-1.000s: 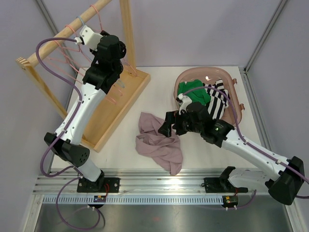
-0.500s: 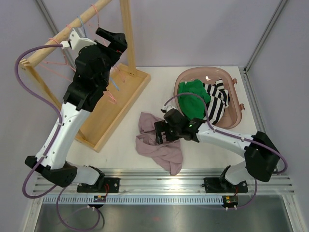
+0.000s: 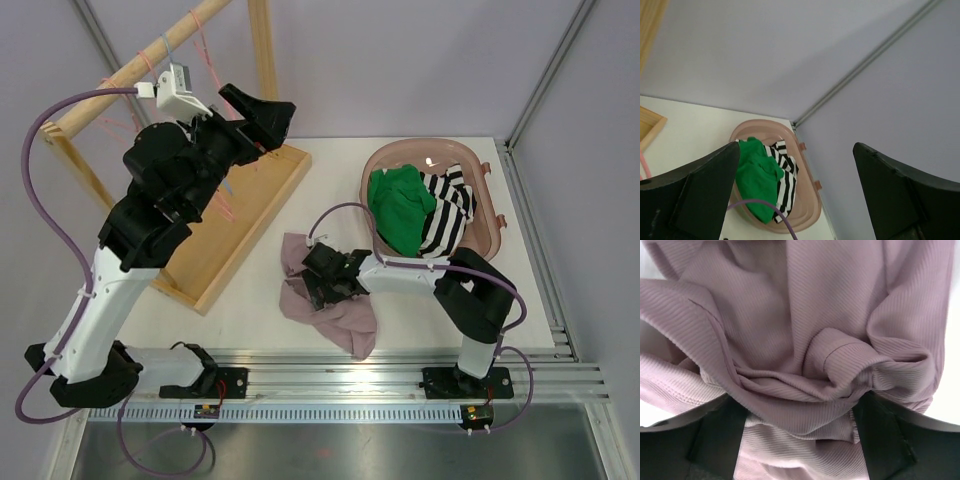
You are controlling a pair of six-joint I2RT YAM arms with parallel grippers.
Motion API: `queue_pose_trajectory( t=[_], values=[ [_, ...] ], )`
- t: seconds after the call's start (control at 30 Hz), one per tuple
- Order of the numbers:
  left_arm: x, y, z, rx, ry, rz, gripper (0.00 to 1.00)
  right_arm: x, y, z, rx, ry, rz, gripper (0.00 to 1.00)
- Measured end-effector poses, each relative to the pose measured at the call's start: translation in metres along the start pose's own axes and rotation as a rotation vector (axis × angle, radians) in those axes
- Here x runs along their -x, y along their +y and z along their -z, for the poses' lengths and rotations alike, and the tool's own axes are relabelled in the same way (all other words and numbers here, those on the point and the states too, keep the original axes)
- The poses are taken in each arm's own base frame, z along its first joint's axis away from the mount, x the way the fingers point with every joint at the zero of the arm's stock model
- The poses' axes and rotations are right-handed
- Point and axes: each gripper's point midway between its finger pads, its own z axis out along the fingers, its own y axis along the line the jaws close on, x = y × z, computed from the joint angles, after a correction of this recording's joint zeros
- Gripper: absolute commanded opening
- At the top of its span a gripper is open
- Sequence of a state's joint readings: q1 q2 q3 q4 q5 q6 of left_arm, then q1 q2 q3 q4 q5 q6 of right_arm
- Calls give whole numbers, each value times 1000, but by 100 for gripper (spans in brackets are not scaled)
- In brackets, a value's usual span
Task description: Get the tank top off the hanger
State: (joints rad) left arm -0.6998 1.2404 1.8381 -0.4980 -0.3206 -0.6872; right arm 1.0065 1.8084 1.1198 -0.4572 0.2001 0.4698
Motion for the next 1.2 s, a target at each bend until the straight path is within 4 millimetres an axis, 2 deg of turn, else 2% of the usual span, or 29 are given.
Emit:
queue_pose_trajectory(
  t=[0.03,0.07,0.1,0.17,0.3,0.4,0.57,0.77,0.87,1.03,1.2],
  values=[
    [-2,-5,8,-20,15,-11,99,1,-1,-2,-10,-5,11,40],
    [-5,-8,16,-40,25,-22,99,4,-1,-3,-13,-17,16,10],
    [-6,-9,26,-56,37,-33,99,6,0,-3,-14,-27,16,0],
    [-9,-8,46,-81,52,-50,99,10,0,-2,-17,-44,8,0],
    [-9,9,86,-114,46,-68,99,12,-1,4,-15,-59,16,0],
    [-20,28,110,-121,59,-80,99,18,-4,21,-12,-83,17,0],
    [-58,56,135,-148,141,-124,99,51,-13,79,-21,-206,8,0],
    [-106,81,158,-197,277,-187,99,113,-21,156,-58,-395,-4,0],
    [-120,89,172,-228,324,-214,99,138,-31,193,-88,-470,-8,0],
    [-148,105,192,-267,417,-259,99,179,-66,249,-159,-576,-45,0],
    [-184,135,195,-213,523,-308,99,208,-134,291,-297,-650,-140,0]
  ],
)
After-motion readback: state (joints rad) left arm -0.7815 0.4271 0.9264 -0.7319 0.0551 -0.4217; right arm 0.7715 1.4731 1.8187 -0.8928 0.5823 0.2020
